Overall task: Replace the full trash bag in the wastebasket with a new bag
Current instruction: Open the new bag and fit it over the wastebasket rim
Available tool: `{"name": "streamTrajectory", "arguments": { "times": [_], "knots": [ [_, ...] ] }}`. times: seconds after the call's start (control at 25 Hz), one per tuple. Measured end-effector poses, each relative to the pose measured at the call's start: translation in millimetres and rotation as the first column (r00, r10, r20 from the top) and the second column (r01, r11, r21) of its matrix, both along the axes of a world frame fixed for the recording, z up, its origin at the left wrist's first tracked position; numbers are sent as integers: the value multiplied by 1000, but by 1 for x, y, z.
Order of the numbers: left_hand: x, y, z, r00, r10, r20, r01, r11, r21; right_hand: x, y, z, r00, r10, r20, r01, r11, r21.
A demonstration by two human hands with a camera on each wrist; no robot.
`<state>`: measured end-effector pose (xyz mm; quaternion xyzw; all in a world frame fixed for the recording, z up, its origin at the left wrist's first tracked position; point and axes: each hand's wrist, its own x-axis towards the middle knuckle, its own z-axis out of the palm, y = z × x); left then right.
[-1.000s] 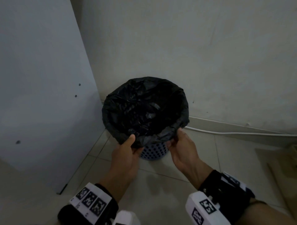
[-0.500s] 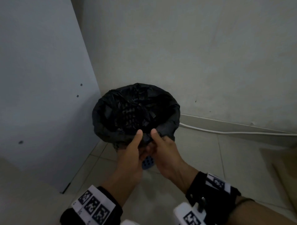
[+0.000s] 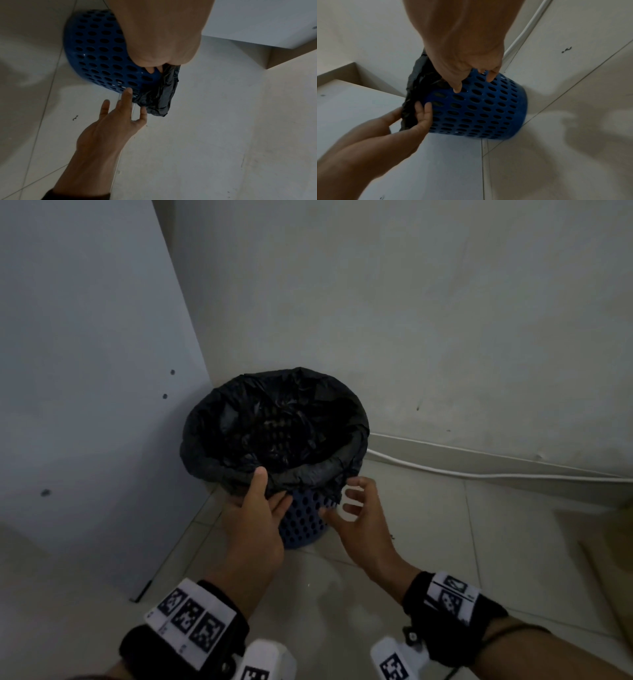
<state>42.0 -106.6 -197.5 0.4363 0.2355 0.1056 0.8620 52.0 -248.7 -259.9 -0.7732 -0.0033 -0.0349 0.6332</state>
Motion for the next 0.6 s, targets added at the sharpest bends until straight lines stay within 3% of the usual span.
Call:
{"name": "streamTrajectory", "arguments": {
  "times": [0.2, 0.28, 0.4, 0.48, 0.6],
  "knots": [
    [-15, -21, -25, 987, -126, -95, 132, 990, 57, 13, 5, -4, 988, -84, 128, 83, 996, 10],
    [-16, -33, -39, 962, -233, -143, 252, 959, 127, 14, 1, -2, 996, -39, 81, 36, 999, 34],
    [-8, -45, -39, 930, -333, -153, 358, 916, 183, 17, -5, 3, 992, 50, -114, -14, 953, 301],
    [0, -49, -33, 928, -351, -122, 369, 911, 184, 18, -7, 16, 962, 122, -246, 22, 858, 513],
    [6, -54, -25, 929, -346, -132, 364, 917, 160, 19, -16, 26, 949, 138, -284, 79, 766, 638]
  ]
}}
